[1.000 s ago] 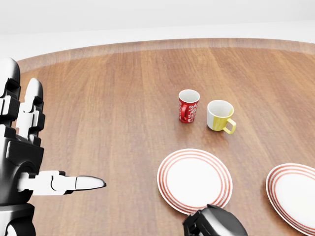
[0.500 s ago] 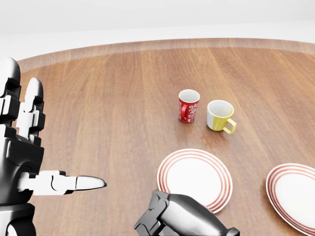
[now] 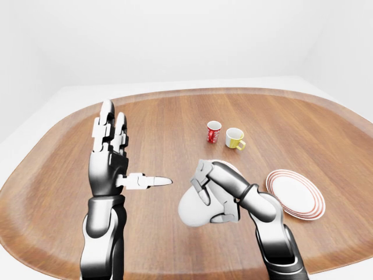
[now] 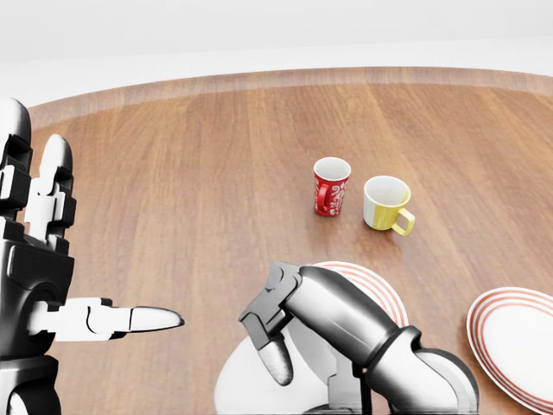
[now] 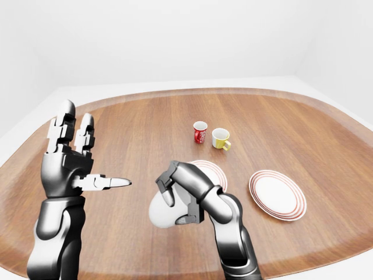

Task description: Put the white mug on the left plate.

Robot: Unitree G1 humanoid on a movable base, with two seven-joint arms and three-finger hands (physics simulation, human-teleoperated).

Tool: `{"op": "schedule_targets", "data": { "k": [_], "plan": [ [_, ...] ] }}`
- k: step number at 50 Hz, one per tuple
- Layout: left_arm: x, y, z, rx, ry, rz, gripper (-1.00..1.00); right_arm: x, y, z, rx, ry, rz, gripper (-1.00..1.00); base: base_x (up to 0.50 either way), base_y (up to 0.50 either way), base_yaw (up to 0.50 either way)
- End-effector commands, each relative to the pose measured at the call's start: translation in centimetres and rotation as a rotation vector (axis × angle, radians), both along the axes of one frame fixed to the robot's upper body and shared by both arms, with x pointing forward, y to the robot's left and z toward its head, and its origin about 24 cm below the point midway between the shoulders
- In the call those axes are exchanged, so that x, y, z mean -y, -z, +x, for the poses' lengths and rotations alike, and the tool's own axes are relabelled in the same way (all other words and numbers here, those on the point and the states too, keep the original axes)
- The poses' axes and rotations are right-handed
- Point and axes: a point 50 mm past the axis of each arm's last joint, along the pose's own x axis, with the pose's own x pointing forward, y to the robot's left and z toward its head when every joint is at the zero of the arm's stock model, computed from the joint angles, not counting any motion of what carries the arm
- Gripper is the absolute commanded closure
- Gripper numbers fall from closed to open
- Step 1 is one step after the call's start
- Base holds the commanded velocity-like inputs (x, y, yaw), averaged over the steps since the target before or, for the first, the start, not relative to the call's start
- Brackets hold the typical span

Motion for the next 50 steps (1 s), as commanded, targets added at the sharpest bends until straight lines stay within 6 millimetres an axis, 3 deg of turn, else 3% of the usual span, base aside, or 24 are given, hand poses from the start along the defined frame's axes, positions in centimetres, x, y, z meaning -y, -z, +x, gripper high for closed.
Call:
{"op": "schedule_targets", "data": {
  "k": [1,9,16,22,35,41,50],
  "plan": [
    [-0.1,-0.1,0.0,0.004,-0.002,-0.001,-1.0,0.6,-1.5,2.2,0.048,0.033,0.007,1.0,0.0,0.0,0.0],
    [0.0,0.1,0.1,-0.007,-0.001,0.001,-1.0,2.0,-1.8,4.8,0.036,0.082,-0.023,1.0,0.0,0.0,0.0],
    [0.0,0.2,0.1,-0.011,0.0,0.002,-1.0,3.7,-3.3,7.2,0.055,0.132,-0.048,1.0,0.0,0.0,0.0],
    [0.0,0.1,0.1,-0.005,-0.001,0.001,-1.0,5.0,-2.1,9.4,-0.025,0.19,-0.133,1.0,0.0,0.0,0.0],
    [0.0,0.4,0.1,-0.018,-0.001,0.002,-1.0,6.9,0.2,11.4,-0.089,0.331,-0.228,1.0,0.0,0.0,0.0],
    [0.0,0.3,0.1,-0.013,-0.001,0.002,-1.0,7.1,0.9,12.0,-0.057,0.35,-0.309,1.0,0.0,0.0,0.0],
    [0.1,0.4,0.1,-0.018,0.001,0.002,-1.0,5.2,2.0,12.7,-0.014,0.272,-0.453,1.0,0.0,0.0,0.0]
  ]
}}
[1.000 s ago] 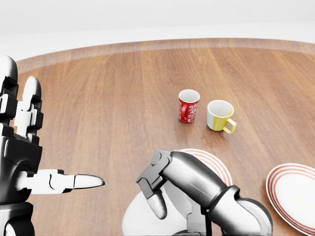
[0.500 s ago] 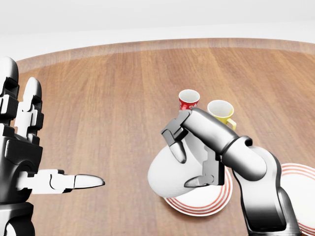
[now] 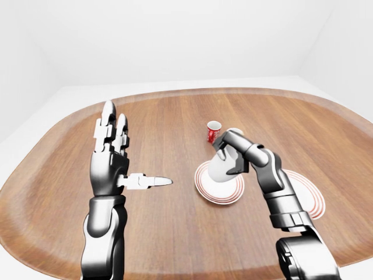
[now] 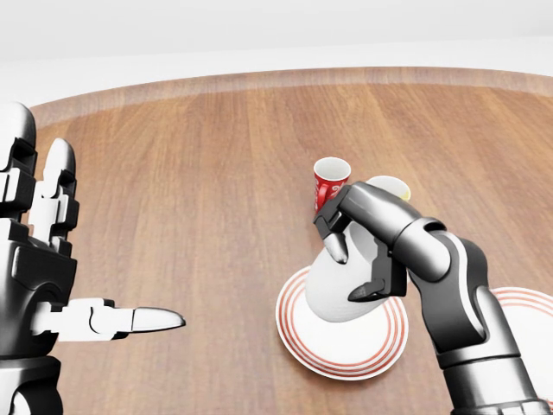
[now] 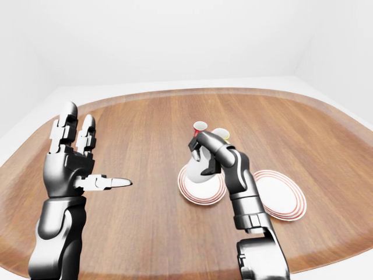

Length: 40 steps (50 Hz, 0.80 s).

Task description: Put the white mug on the left plate.

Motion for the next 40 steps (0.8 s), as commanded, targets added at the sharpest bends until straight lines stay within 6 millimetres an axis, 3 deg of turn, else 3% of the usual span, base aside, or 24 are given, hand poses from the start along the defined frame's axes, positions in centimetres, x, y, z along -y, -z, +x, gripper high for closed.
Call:
{"op": "schedule_targets", "data": {
  "k": [1,8,18,35,40],
  "plan": [
    [0.1,0.1,0.0,-0.004,0.002,0.0,-1.0,-1.1,1.6,1.0,0.006,-0.034,-0.165,1.0,0.0,0.0,0.0],
    [0.1,0.2,0.0,-0.008,0.003,0.0,-1.0,-2.5,3.4,2.0,-0.045,-0.03,-0.236,1.0,0.0,0.0,0.0],
    [0.1,0.2,0.0,-0.009,0.004,0.001,-1.0,-2.3,5.7,2.8,-0.096,0.018,-0.334,1.0,0.0,0.0,0.0],
    [0.1,0.3,0.1,-0.015,0.005,0.0,-1.0,-2.1,6.8,3.4,0.023,0.049,-0.556,1.0,0.0,0.0,0.0],
    [0.0,0.1,0.1,-0.005,0.002,-0.001,-1.0,-2.2,7.1,3.3,0.025,0.054,-0.552,1.0,0.0,0.0,0.0]
  ]
}}
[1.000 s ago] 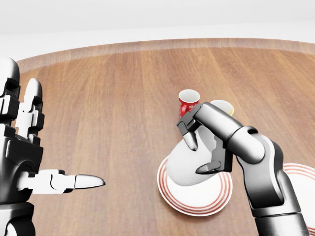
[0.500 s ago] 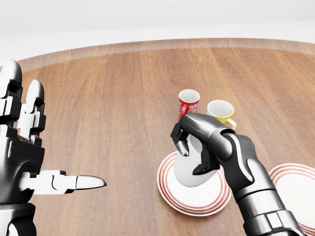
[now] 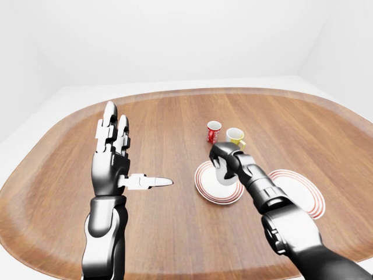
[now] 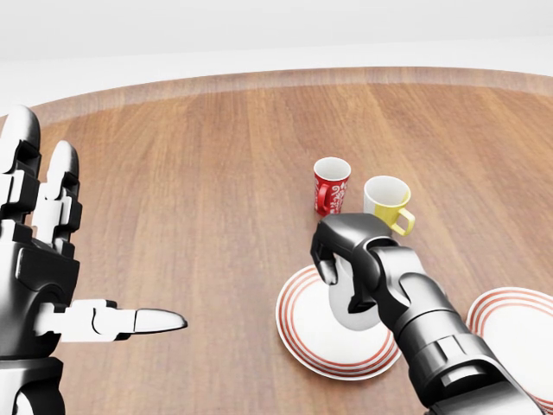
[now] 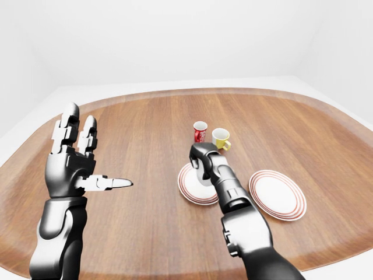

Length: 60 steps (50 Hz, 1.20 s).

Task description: Put the white mug on the left plate.

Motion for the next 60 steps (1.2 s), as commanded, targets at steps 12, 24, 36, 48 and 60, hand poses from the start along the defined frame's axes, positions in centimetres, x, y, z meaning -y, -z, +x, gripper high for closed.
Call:
{"op": "schedule_targets", "data": {
  "k": [12,24,36,48,60],
  "plan": [
    [-0.1,0.0,0.0,0.002,-0.002,-0.001,-1.0,0.0,1.2,-0.2,0.082,0.006,-0.086,1.0,0.0,0.0,0.0],
    [0.0,0.0,0.0,-0.002,-0.001,-0.002,-1.0,0.0,1.7,-0.4,0.108,0.015,-0.083,1.0,0.0,0.0,0.0],
    [0.0,0.0,0.0,-0.002,0.0,-0.002,-1.0,0.1,2.3,-0.8,0.113,0.02,-0.081,1.0,0.0,0.0,0.0],
    [0.0,0.0,0.0,-0.001,0.0,-0.002,-1.0,0.1,2.7,-1.0,0.115,0.023,-0.083,1.0,0.0,0.0,0.0],
    [0.0,0.1,0.0,-0.002,0.001,-0.002,-1.0,-0.1,3.1,-1.3,0.113,0.017,-0.086,1.0,0.0,0.0,0.0]
  ]
}}
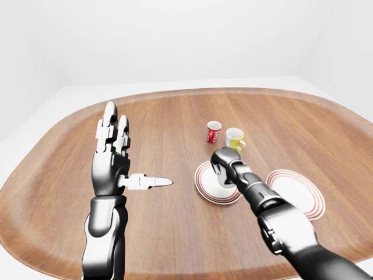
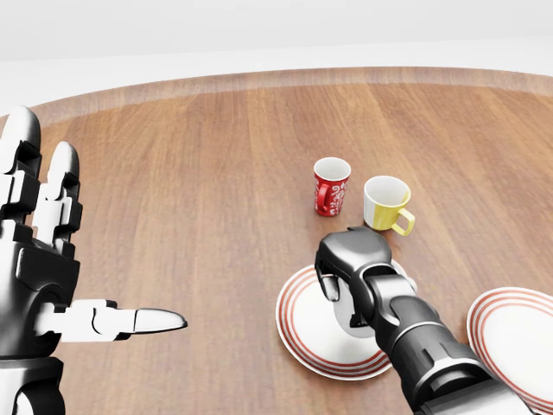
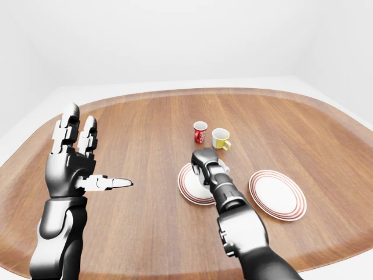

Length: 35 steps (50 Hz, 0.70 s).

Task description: Put the white mug on the left plate.

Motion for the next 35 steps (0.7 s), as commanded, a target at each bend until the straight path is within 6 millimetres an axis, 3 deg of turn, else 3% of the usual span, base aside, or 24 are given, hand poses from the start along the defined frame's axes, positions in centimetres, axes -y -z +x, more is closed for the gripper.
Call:
{"op": "schedule_targets", "data": {
  "k": [1,35],
  "plan": [
    [0.0,0.1,0.0,-0.005,0.0,0.0,-1.0,-0.2,0.1,-0.1,0.018,-0.011,-0.013,1.0,0.0,0.0,0.0],
    [0.0,0.2,0.0,-0.007,0.002,0.001,-1.0,-0.4,1.3,-0.9,0.007,-0.017,-0.02,1.0,0.0,0.0,0.0]
  ]
}}
